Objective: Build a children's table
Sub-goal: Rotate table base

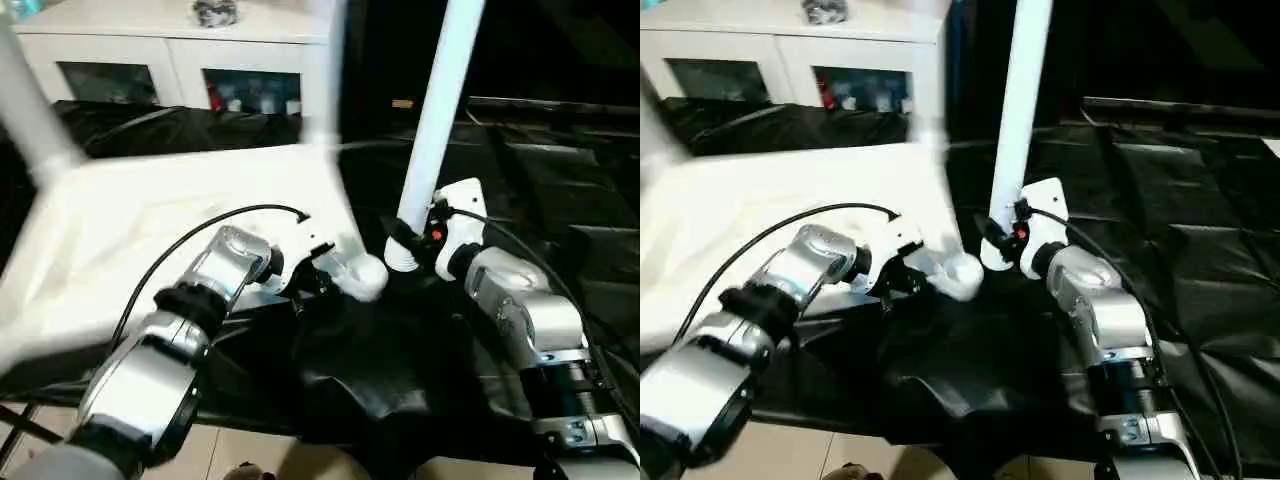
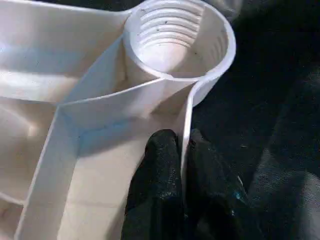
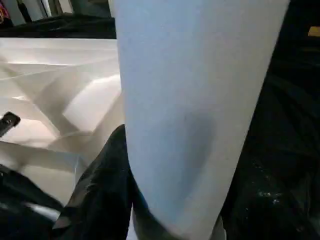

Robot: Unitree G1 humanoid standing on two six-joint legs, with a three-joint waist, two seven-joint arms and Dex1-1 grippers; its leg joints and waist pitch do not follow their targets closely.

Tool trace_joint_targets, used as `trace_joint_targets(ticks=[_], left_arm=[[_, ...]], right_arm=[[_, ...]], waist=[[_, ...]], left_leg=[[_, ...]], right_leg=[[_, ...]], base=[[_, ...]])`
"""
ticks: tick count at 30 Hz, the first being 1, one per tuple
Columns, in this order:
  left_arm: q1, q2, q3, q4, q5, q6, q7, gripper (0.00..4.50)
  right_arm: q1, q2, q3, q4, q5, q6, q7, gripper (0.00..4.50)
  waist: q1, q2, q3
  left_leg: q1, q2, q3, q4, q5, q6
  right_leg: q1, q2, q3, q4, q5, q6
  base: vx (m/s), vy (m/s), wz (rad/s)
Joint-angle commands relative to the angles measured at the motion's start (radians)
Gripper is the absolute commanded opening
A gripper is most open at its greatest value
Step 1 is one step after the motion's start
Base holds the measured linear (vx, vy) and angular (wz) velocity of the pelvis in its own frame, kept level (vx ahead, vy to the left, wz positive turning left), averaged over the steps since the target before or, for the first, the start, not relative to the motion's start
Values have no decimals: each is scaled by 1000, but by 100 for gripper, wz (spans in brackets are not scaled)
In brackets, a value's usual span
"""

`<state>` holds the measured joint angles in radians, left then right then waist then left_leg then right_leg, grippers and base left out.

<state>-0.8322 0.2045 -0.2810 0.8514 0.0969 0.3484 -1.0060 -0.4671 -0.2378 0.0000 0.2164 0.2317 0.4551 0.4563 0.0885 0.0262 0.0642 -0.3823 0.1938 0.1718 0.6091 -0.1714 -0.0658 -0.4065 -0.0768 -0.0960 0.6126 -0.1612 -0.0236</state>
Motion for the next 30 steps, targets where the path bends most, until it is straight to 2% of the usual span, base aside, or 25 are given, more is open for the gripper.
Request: trace_joint_targets(ticks=[1,3,6,8,9,10,11,12,13,15,16,17,19,21,22,25,27,29,30], left_arm=[[39,-3,29,-39,-22,47,38,0],[64,-7,39,-76,-34,16,38,0],[143,-8,40,-183,-72,-116,6,0],[163,-1,29,-208,-61,-135,11,0],[182,9,20,-223,-49,-175,15,0],[182,9,20,-223,-49,-175,15,0],[206,23,9,-245,-42,-240,9,0],[212,26,10,-253,-45,-247,5,0],[213,26,12,-256,-46,-242,7,29],[221,28,36,-281,-71,-197,2,58],[231,32,50,-304,-85,-178,-3,61],[234,39,57,-310,-85,-197,4,64],[235,48,71,-308,-85,-224,17,71],[227,63,84,-295,-95,-235,10,72],[227,63,84,-295,-95,-235,10,72],[228,96,76,-296,-86,-229,-15,72],[235,116,69,-313,-88,-195,-33,72],[247,132,60,-329,-88,-170,-47,72],[249,133,59,-331,-89,-167,-48,72]], right_arm=[[3,6,10,-35,-5,0,-7,189],[4,8,10,-38,-5,2,-8,189],[8,12,11,-43,-6,5,-11,189],[8,11,12,-43,-6,5,-11,189],[8,12,15,-42,-7,5,-10,189],[8,12,15,-42,-7,5,-10,189],[8,14,20,-39,-10,3,-8,189],[7,16,23,-38,-12,3,-8,189],[6,16,23,-38,-12,2,-8,189],[5,18,28,-41,-13,2,-9,189],[5,19,28,-45,-13,4,-9,189],[4,19,26,-45,-12,5,-9,189],[4,17,24,-44,-12,4,-6,189],[3,16,24,-41,-14,4,-1,189],[3,16,24,-41,-14,4,-1,189],[-1,16,29,-39,-13,4,4,189],[-5,18,32,-37,-12,4,5,189],[-11,19,33,-32,-11,2,6,189],[-12,19,33,-30,-12,1,6,189]], waist=[[9,-3,-85],[10,1,-85],[10,-5,-85],[9,-1,-84],[11,-9,-83],[13,-6,-83],[14,-3,-82],[12,-2,-82],[13,1,-82],[13,2,-81],[14,2,-82],[14,-3,-83],[15,1,-84],[13,-9,-82],[15,-6,-83],[13,-8,-81],[12,-5,-81],[13,-8,-80],[13,-6,-79]], left_leg=[[12,32,-13,-66,-170,48],[16,32,-13,-67,-180,46],[15,31,-12,-68,-192,47],[16,31,-11,-69,-191,46],[19,33,-10,-70,-203,43],[18,33,-12,-71,-202,42],[17,32,-13,-72,-205,38],[17,35,-13,-75,-213,31],[18,35,-14,-75,-217,28],[19,34,-13,-76,-225,22],[19,34,-13,-76,-225,19],[17,36,-14,-76,-216,19],[18,35,-13,-75,-209,22],[15,33,-11,-76,-207,24],[16,33,-12,-76,-205,23],[17,33,-12,-77,-203,21],[18,34,-12,-78,-205,17],[19,34,-12,-79,-208,16],[19,35,-12,-79,-211,13]], right_leg=[[67,-77,50,-78,-225,-208],[64,-76,50,-80,-232,-206],[64,-79,51,-85,-273,-189],[59,-75,51,-88,-291,-174],[56,-76,51,-91,-313,-163],[58,-78,51,-89,-321,-159],[56,-77,50,-92,-338,-146],[54,-76,51,-92,-338,-143],[53,-76,51,-90,-336,-142],[53,-76,53,-89,-325,-147],[53,-77,53,-87,-323,-149],[55,-79,53,-85,-310,-157],[53,-77,54,-84,-295,-158],[55,-76,54,-84,-295,-152],[55,-78,54,-82,-298,-150],[53,-77,55,-83,-312,-142],[51,-78,55,-82,-316,-143],[51,-78,55,-83,-325,-143],[51,-81,56,-84,-334,-142]], base=[[0,0,0],[0,0,0],[0,0,0],[0,0,0],[0,0,0],[0,0,0],[0,0,0],[0,0,0],[0,0,0],[0,0,0],[0,0,0],[0,0,0],[0,0,0],[0,0,0],[0,0,0],[0,0,0],[0,0,0],[0,0,0],[0,0,0]])
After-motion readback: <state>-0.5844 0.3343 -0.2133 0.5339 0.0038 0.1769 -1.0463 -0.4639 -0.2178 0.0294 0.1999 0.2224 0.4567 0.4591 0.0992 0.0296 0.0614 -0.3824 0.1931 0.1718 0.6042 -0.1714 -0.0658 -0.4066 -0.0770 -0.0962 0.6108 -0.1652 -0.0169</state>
